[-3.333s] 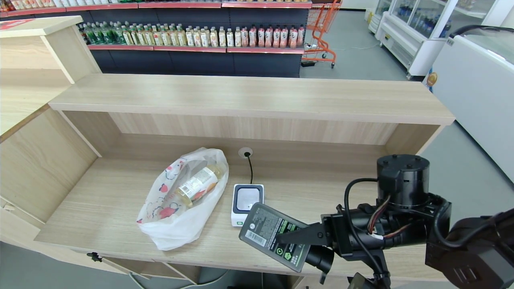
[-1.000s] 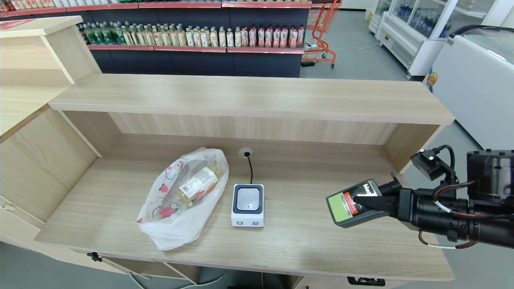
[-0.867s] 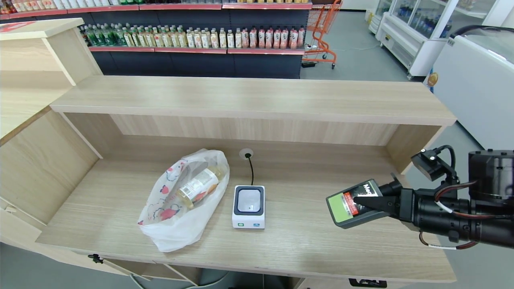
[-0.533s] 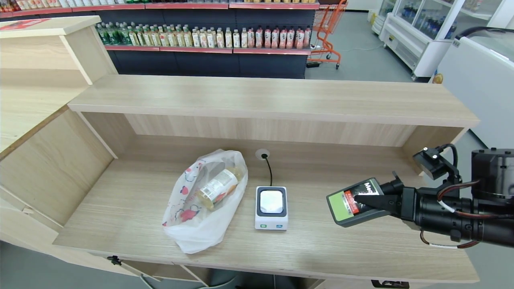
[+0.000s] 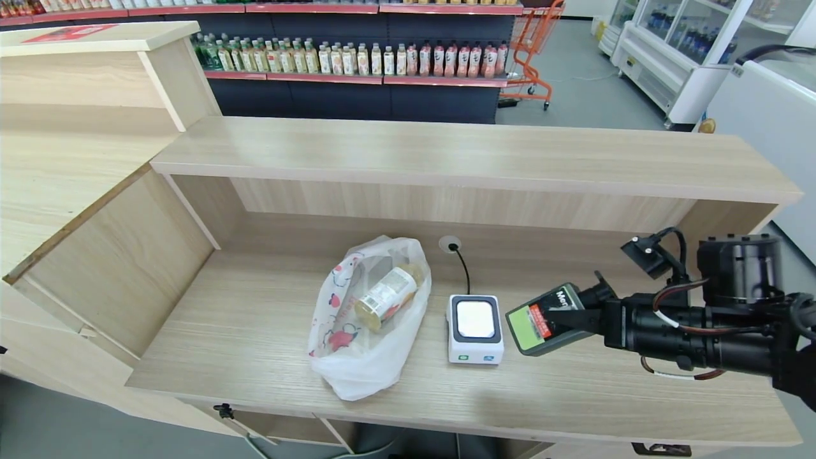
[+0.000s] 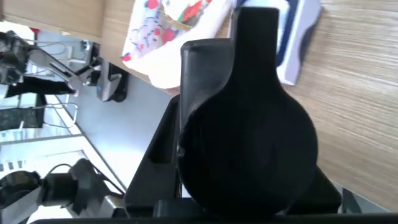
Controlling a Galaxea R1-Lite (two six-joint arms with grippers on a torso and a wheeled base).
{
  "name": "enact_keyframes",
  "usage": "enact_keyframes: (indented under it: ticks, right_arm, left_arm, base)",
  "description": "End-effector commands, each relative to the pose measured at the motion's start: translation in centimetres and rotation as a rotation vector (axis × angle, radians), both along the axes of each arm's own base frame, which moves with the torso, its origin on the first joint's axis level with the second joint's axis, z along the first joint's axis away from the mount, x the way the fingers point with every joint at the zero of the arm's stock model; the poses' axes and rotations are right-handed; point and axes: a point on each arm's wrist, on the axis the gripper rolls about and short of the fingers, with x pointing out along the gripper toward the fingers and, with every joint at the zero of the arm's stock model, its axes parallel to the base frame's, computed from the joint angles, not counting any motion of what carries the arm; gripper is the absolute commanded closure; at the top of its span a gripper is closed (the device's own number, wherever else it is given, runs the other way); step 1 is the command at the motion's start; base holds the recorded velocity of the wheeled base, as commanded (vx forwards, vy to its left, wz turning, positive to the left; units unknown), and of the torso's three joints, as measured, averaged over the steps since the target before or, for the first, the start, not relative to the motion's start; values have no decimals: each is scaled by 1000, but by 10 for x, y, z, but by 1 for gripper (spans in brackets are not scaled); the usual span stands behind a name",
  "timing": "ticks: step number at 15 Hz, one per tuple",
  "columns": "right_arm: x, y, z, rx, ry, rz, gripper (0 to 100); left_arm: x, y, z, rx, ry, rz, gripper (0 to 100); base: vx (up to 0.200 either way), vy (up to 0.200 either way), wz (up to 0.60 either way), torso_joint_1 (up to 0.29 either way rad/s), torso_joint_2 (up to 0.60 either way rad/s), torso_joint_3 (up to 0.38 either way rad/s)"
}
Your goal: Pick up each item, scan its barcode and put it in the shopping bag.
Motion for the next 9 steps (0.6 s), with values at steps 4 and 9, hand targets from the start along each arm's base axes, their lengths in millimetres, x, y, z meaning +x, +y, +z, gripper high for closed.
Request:
enact_keyframes:
  ticks: [4,9]
  right_arm:
    - [24,6,-34,-95,36,51,100]
    - [57,15,-42,-103,-68,66,100]
  left_arm:
    - [0,0,0,0,1,0,0]
    - [0,0,0,0,1,0,0]
  base:
    - [0,0,0,0,0,0]
    - [0,0,0,0,0,0]
